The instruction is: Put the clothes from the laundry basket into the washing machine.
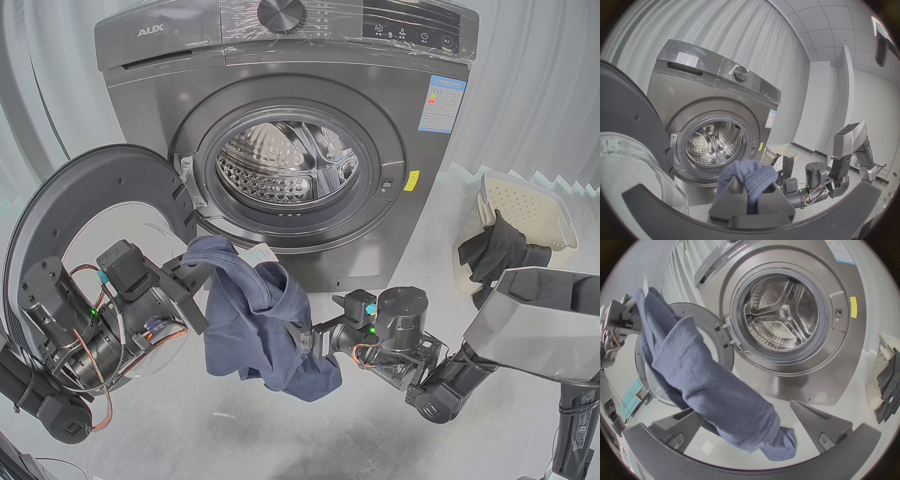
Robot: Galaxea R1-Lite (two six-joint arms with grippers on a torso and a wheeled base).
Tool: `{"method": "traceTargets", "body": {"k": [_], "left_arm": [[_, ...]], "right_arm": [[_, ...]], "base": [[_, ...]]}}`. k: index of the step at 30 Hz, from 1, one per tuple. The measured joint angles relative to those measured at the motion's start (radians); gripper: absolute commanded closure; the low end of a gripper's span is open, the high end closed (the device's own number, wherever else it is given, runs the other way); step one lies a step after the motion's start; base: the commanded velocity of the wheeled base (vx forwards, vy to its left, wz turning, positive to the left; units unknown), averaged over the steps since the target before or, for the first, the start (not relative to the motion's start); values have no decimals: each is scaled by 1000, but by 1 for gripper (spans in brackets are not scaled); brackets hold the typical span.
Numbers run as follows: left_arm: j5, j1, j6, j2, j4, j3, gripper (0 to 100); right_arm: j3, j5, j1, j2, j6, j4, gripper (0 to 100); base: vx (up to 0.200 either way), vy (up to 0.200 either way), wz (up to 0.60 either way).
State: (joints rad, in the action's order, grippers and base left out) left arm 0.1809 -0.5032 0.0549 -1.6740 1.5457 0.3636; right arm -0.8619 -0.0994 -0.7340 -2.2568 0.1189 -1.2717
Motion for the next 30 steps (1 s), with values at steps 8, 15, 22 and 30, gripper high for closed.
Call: {"method": "traceTargets", "body": {"k": [8,15,22,30], "left_arm": [[0,0,0,0,0,0,100],[-1,0,0,-1,0,0,100],[0,5,0,0,0,0,100],[1,5,0,0,1,-3,100]], "right_arm": [[9,1,34,57,-17,6,0],[48,2,55,117,-23,7,0],[59,1,103,138,-32,7,0],[60,-2,64,117,-22,8,0]], "base": [[0,0,0],[0,0,0],[0,0,0],[0,0,0]]}}
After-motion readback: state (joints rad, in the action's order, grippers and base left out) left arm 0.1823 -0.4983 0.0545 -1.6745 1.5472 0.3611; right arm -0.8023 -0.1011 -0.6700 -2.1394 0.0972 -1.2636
